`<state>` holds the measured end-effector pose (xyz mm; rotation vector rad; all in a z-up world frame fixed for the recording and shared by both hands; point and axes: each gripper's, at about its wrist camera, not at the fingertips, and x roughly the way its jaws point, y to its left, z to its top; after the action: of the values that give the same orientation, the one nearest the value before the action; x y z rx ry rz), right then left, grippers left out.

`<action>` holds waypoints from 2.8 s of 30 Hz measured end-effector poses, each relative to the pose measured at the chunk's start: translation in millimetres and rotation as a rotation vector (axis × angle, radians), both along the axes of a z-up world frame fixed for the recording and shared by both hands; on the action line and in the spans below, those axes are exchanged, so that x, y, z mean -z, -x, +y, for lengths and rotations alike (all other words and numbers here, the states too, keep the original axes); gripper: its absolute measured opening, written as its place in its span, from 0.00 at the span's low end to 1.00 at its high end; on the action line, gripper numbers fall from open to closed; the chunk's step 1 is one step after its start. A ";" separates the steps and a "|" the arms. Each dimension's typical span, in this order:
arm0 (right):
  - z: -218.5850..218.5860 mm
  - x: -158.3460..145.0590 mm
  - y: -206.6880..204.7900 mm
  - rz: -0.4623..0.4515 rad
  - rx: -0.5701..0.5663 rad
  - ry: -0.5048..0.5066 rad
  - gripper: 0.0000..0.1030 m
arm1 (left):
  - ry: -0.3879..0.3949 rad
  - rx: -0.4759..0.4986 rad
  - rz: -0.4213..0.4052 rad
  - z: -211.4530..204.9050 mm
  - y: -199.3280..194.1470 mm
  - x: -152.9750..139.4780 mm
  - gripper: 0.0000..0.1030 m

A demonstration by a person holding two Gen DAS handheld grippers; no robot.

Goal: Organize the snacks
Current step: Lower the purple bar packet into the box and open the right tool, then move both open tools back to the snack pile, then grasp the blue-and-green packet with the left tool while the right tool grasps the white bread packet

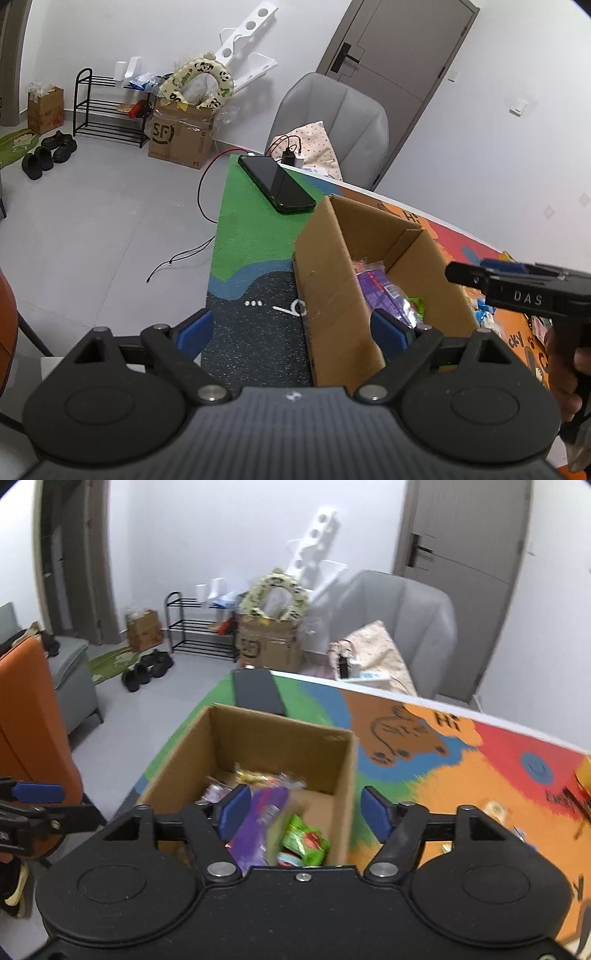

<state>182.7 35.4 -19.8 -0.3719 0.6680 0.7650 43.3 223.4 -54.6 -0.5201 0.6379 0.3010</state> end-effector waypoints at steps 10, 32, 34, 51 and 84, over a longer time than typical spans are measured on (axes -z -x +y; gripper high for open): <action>-69.8 3.6 -5.2 0.043 0.116 -0.031 0.74 | -0.051 0.095 -0.047 -38.0 -14.4 -23.7 0.90; -204.0 9.3 -28.0 0.064 0.338 -0.121 0.78 | -0.095 0.310 -0.051 -145.8 -85.6 -35.3 0.91; -211.5 11.6 -30.4 0.060 0.347 -0.129 0.80 | -0.102 0.327 -0.046 -154.9 -93.9 -34.7 0.91; -242.1 34.8 -72.5 0.123 0.447 -0.260 0.93 | -0.193 0.438 0.043 -219.3 -179.4 -25.1 0.91; -193.7 116.6 -150.6 0.202 0.407 -0.129 0.65 | -0.077 0.311 0.314 -244.3 -321.3 59.2 0.61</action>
<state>333.4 -158.3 -136.4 -0.0351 0.8470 0.4562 364.6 -20.9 -113.9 -0.2946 0.9953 0.1115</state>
